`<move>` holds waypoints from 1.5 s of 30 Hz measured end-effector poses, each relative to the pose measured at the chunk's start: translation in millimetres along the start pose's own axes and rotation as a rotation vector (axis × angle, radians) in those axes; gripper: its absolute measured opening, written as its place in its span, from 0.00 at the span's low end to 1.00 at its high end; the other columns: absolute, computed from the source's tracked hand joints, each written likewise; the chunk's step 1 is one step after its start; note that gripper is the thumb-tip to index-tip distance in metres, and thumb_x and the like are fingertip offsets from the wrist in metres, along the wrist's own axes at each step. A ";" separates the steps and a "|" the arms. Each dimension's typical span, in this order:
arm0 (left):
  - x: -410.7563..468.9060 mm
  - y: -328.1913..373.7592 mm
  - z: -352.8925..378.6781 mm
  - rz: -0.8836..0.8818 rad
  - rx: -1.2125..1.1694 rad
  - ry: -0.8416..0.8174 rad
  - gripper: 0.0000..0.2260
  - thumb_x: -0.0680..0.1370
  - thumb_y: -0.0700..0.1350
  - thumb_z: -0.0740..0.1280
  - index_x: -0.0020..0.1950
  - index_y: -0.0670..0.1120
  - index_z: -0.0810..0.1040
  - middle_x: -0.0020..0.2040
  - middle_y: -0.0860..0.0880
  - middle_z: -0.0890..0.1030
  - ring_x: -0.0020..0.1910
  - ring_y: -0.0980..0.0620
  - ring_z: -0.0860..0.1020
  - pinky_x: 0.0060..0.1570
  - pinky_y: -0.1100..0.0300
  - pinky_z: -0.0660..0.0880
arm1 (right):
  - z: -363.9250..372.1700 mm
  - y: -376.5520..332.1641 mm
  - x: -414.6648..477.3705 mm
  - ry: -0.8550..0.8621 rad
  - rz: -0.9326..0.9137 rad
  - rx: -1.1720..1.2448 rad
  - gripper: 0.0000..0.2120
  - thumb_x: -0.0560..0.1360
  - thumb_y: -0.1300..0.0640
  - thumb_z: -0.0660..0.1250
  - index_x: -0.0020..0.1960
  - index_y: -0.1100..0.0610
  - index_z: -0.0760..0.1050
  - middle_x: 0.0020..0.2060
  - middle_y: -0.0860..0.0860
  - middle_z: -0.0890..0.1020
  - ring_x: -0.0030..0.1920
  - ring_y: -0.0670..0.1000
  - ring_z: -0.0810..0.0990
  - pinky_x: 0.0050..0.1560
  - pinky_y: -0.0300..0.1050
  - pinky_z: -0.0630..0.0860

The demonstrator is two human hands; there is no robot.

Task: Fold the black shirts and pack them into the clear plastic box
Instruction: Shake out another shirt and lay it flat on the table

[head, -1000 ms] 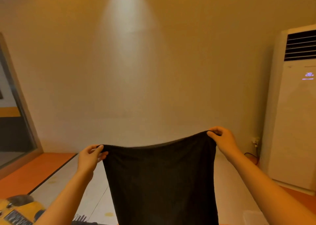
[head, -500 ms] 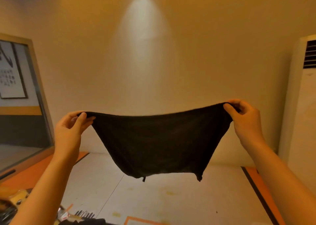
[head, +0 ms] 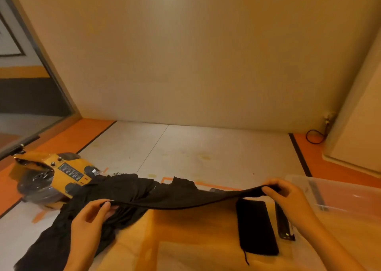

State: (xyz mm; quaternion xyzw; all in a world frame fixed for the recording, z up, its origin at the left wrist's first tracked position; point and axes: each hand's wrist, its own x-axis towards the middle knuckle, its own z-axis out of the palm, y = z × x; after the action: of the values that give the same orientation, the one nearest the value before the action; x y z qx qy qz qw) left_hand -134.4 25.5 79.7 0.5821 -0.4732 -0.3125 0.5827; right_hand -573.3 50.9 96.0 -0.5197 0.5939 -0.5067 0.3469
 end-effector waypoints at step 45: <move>-77.4 -36.6 -111.4 0.172 0.240 -0.198 0.12 0.81 0.39 0.60 0.48 0.57 0.72 0.42 0.61 0.76 0.42 0.63 0.77 0.39 0.70 0.75 | 19.7 -24.0 -191.1 0.054 0.134 -0.074 0.33 0.51 0.22 0.68 0.42 0.46 0.79 0.41 0.48 0.84 0.42 0.45 0.83 0.40 0.32 0.77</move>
State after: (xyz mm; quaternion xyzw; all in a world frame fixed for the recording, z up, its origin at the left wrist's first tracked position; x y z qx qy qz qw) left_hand -53.3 134.4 43.6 0.5713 -0.6102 -0.2587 0.4840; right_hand -506.6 232.6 92.3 -0.4773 0.6550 -0.4739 0.3444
